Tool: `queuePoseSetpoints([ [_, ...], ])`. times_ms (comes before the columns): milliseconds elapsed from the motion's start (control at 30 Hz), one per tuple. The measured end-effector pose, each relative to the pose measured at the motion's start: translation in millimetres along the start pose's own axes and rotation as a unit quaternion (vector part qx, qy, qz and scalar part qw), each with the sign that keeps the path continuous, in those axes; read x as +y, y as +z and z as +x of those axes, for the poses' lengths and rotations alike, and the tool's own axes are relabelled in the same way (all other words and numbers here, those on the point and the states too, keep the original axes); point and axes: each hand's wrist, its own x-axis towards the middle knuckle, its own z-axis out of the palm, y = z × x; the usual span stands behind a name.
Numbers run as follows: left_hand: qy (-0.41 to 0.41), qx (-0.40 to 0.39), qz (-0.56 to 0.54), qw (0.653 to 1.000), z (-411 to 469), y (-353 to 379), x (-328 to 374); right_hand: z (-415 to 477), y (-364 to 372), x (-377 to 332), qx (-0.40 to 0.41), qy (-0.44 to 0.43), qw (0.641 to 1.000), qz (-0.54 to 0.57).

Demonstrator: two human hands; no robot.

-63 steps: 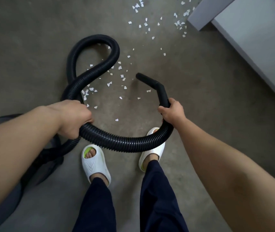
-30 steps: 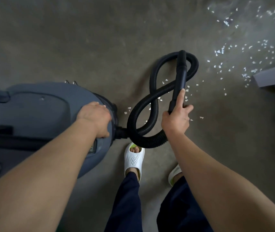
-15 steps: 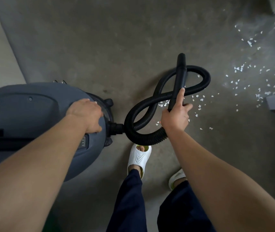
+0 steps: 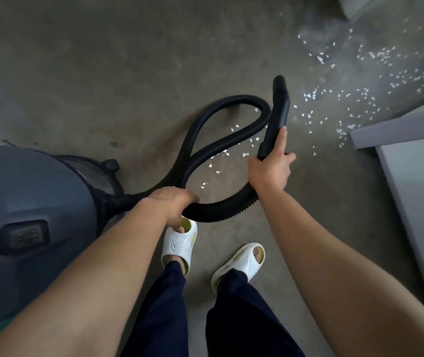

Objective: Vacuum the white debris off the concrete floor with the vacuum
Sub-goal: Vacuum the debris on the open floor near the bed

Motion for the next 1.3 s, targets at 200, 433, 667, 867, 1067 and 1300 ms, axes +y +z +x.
queuePoseSetpoints([
  [200,0.152,0.025,0.181,0.971,55,3,37,45,-41,84,-0.014,0.071,0.994,0.080],
  [433,0.179,-0.064,0.386,0.903,110,-19,56,71,-53,184,-0.033,0.104,0.973,0.203],
  [667,0.159,-0.056,0.515,0.840,135,-61,64,95,-64,220,-0.067,0.095,0.955,0.274],
  [867,0.101,-0.063,0.544,0.831,143,-97,52,110,-54,199,-0.106,0.130,0.934,0.314],
  [1067,0.031,-0.081,0.520,0.850,118,-124,18,101,-22,165,-0.075,0.155,0.928,0.330],
  [1300,0.029,-0.113,0.520,0.846,78,-116,-23,59,28,136,-0.145,0.214,0.920,0.296],
])
